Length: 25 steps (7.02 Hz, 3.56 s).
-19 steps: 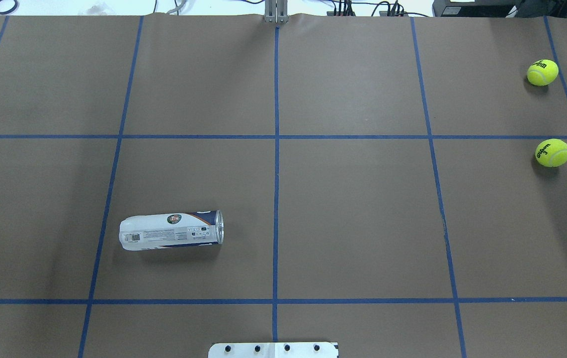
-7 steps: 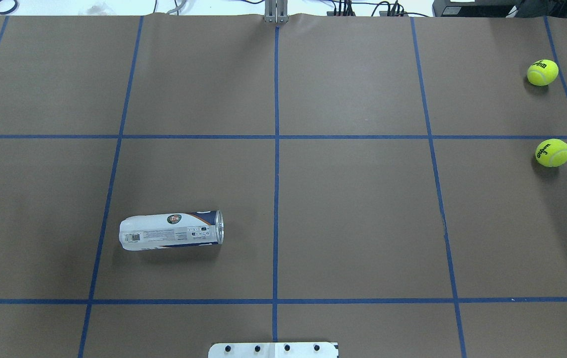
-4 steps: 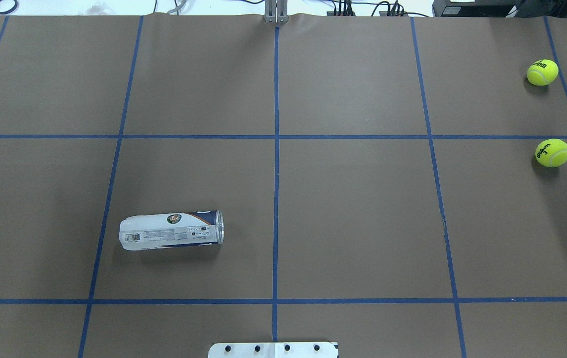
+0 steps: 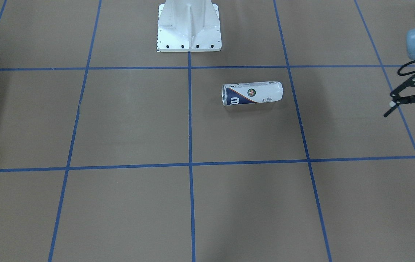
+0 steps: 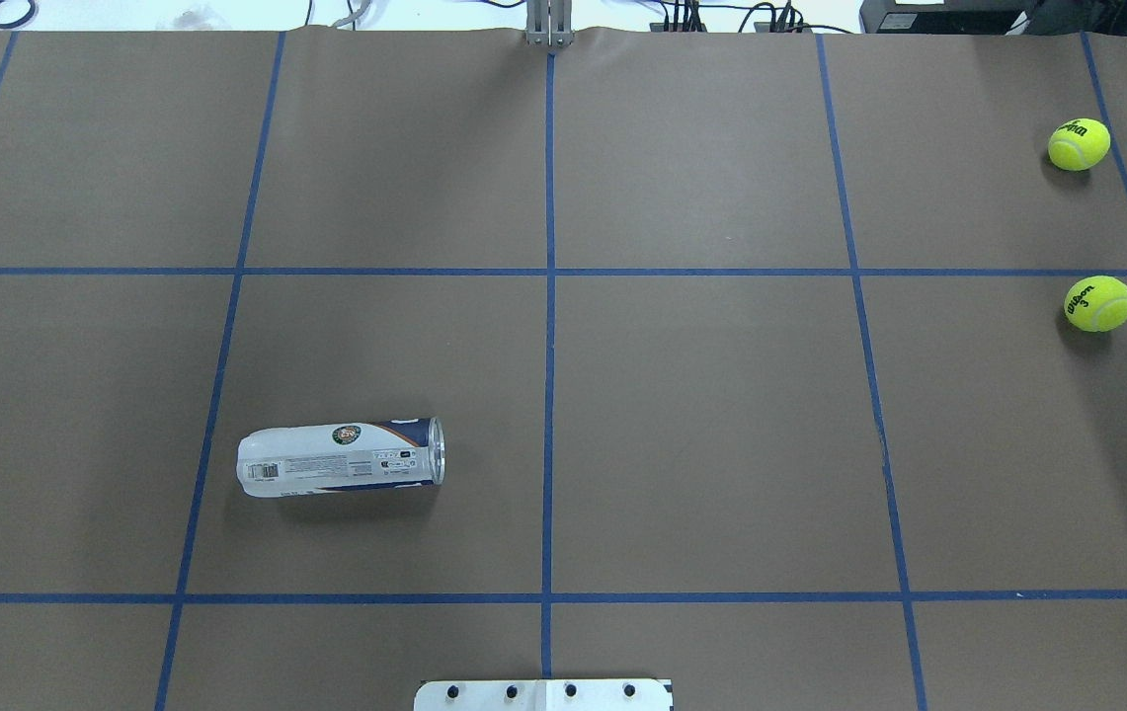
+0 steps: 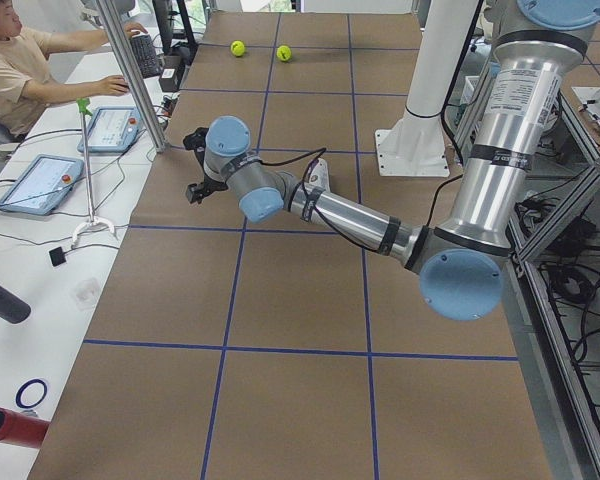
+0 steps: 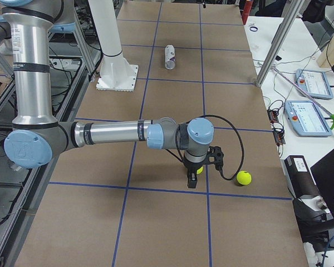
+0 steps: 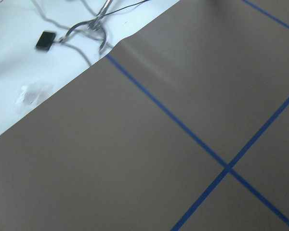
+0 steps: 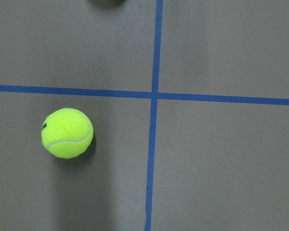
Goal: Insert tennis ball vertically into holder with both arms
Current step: 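Move the left gripper down over the clear tennis-ball can lying on its side, then close the left gripper on the can's open end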
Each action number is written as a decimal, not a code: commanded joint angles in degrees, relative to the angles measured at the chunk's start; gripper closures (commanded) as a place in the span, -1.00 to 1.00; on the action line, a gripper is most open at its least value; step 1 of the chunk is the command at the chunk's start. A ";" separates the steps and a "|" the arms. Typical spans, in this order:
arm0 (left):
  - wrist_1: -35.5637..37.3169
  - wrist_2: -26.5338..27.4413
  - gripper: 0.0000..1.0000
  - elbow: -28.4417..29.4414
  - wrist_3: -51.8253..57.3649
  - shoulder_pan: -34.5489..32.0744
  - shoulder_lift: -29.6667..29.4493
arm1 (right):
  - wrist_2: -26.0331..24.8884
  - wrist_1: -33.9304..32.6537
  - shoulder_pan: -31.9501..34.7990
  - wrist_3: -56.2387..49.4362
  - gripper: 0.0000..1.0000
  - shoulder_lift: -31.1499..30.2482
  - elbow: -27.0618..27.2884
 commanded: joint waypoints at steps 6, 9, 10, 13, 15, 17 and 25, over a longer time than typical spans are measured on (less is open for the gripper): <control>9.18 7.81 -0.97 -5.48 0.32 26.72 -9.51 | 0.26 -0.03 0.00 0.09 -0.99 -0.30 -0.04; 17.20 10.85 -0.96 -6.82 10.85 29.21 -10.91 | 0.26 -0.03 0.00 0.09 -0.99 -0.39 -0.66; 21.84 14.45 -0.96 -7.95 13.41 31.91 -11.71 | 0.26 -0.03 0.00 0.09 -0.99 -0.39 -1.09; 30.93 30.95 -0.96 -9.98 13.61 43.33 -12.86 | 0.26 -0.03 0.00 0.00 -0.99 -0.47 -1.36; 30.94 31.54 -0.95 -10.07 13.52 44.15 -12.86 | 0.26 -0.03 0.09 0.00 -0.99 -0.74 -1.27; 31.03 31.54 -0.95 -9.98 13.43 45.03 -12.77 | 0.26 -0.03 0.00 0.00 -0.99 -0.82 -1.28; 30.76 31.54 -0.94 -7.44 12.38 48.02 -12.33 | 0.26 -0.03 0.00 0.00 -0.99 -0.82 -1.36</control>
